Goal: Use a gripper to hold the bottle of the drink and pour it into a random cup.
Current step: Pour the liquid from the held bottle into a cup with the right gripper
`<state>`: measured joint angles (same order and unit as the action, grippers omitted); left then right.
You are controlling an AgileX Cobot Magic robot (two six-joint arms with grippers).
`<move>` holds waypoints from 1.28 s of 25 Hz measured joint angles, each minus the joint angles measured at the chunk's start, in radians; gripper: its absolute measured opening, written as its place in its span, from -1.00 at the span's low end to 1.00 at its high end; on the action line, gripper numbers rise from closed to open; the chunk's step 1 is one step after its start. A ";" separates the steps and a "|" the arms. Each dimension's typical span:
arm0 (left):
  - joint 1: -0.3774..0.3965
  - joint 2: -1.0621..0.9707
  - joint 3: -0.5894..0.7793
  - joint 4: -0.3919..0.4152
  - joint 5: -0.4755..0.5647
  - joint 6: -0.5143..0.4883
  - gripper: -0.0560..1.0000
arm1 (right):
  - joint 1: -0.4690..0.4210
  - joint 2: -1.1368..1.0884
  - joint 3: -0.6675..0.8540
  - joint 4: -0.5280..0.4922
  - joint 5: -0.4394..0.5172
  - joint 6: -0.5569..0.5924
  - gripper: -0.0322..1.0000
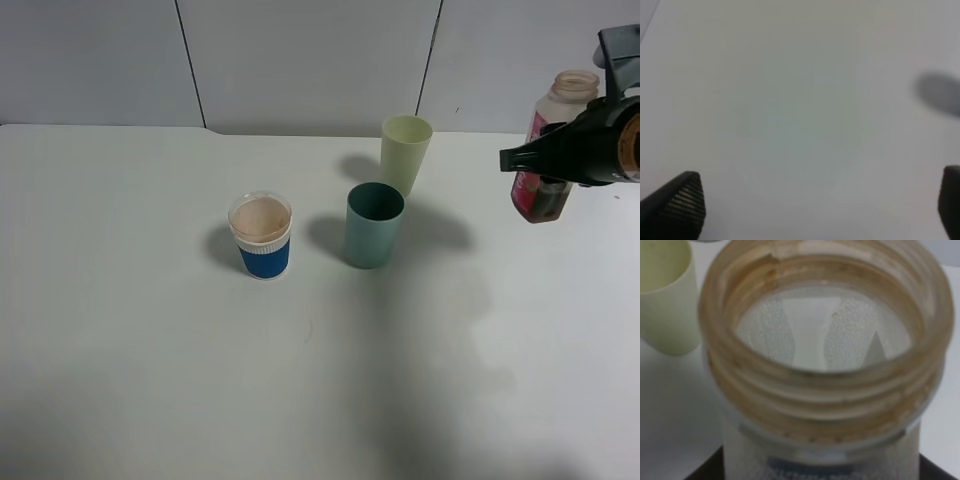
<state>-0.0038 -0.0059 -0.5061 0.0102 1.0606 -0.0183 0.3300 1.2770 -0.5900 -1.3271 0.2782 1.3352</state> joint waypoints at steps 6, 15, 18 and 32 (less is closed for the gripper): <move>0.000 0.000 0.000 0.000 0.000 0.000 0.86 | 0.095 0.047 -0.001 -0.073 0.080 0.058 -0.20; 0.000 0.000 0.000 0.000 0.000 0.000 0.86 | 0.246 0.182 -0.035 -0.128 0.205 0.126 -0.20; 0.000 0.000 0.000 0.000 0.000 0.000 0.86 | 0.280 0.226 -0.068 -0.120 0.229 0.124 -0.20; 0.000 0.000 0.000 0.000 0.000 0.000 0.86 | 0.391 0.373 -0.225 -0.057 0.406 -0.113 -0.20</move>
<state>-0.0038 -0.0059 -0.5061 0.0102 1.0606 -0.0183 0.7212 1.6503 -0.8148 -1.3846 0.6846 1.2220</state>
